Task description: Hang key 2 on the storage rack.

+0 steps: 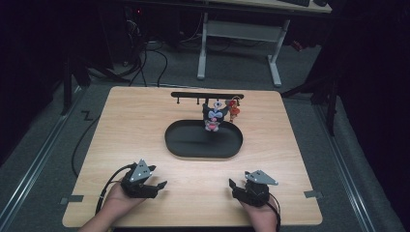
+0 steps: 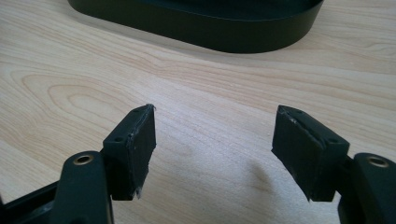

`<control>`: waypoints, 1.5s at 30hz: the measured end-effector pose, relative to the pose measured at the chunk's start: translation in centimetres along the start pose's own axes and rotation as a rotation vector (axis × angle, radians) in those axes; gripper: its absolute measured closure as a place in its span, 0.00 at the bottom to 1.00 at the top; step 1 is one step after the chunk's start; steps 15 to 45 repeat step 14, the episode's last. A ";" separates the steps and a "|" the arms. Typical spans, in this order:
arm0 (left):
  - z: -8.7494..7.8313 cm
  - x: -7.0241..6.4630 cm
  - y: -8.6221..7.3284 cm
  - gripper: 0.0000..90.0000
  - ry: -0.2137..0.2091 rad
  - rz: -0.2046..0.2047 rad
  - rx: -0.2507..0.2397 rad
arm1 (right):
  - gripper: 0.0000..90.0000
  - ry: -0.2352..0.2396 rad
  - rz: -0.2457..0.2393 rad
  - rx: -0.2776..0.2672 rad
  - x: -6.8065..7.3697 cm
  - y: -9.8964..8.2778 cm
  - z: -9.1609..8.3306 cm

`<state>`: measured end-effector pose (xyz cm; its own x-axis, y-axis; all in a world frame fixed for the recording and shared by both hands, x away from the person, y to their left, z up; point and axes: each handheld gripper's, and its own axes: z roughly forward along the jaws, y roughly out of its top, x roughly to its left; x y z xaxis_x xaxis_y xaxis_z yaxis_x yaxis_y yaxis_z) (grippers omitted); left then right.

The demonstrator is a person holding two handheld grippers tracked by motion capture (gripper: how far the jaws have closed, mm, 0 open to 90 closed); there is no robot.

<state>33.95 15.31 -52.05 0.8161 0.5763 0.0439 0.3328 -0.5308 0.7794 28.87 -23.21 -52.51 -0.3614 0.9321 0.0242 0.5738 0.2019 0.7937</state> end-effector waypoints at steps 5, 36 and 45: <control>-0.3 0.3 -0.1 0.32 0.000 -0.010 -0.012 | 0.34 -0.003 0.001 0.006 0.2 0.0 0.1; -1.1 0.7 -0.5 0.31 0.019 -0.021 -0.023 | 0.33 -0.011 0.010 -0.016 0.1 0.4 0.2; -1.1 0.7 -0.5 0.31 0.019 -0.021 -0.023 | 0.33 -0.011 0.010 -0.016 0.1 0.4 0.2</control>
